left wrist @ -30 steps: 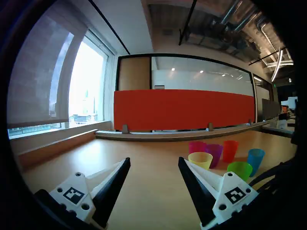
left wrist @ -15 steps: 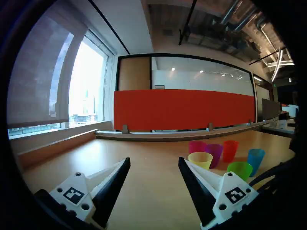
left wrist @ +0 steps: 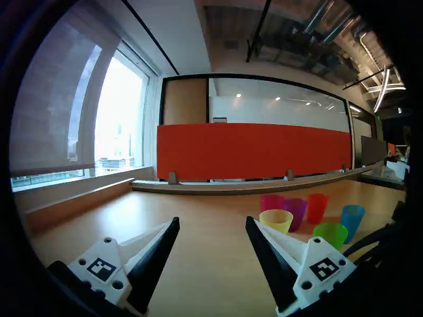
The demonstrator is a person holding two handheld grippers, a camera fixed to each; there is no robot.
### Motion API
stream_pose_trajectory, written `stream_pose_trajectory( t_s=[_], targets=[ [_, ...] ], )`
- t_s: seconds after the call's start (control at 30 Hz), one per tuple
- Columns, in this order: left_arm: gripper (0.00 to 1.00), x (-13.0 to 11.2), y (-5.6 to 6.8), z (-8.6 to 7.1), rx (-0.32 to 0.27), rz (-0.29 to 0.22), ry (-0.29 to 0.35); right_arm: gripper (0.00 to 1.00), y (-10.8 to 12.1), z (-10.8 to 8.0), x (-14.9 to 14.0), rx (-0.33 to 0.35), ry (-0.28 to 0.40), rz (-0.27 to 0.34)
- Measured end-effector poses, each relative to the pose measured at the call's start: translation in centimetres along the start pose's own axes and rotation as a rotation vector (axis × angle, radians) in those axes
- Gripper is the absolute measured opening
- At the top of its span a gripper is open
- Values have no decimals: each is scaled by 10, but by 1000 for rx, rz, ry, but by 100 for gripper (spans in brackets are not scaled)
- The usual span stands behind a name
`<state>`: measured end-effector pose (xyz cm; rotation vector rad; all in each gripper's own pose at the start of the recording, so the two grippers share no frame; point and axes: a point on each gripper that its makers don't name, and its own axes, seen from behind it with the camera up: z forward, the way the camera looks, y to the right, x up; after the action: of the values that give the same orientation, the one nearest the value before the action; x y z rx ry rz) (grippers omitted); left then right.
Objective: Pour water
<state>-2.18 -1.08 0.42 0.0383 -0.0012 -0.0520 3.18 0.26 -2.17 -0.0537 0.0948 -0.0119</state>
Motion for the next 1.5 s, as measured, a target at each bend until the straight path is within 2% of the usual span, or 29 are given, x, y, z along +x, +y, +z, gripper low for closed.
stream_pose_trajectory(
  t_s=[0.5,0.9,1.5],
  targets=[
    [92,0,0,0,0,0,0,100,2,8,-34,-2,-51,9],
    [92,0,0,0,0,0,0,100,3,12,-50,-1,-104,24],
    [92,-1,0,0,0,0,0,100,-1,9,-51,31,-103,27]
  ],
)
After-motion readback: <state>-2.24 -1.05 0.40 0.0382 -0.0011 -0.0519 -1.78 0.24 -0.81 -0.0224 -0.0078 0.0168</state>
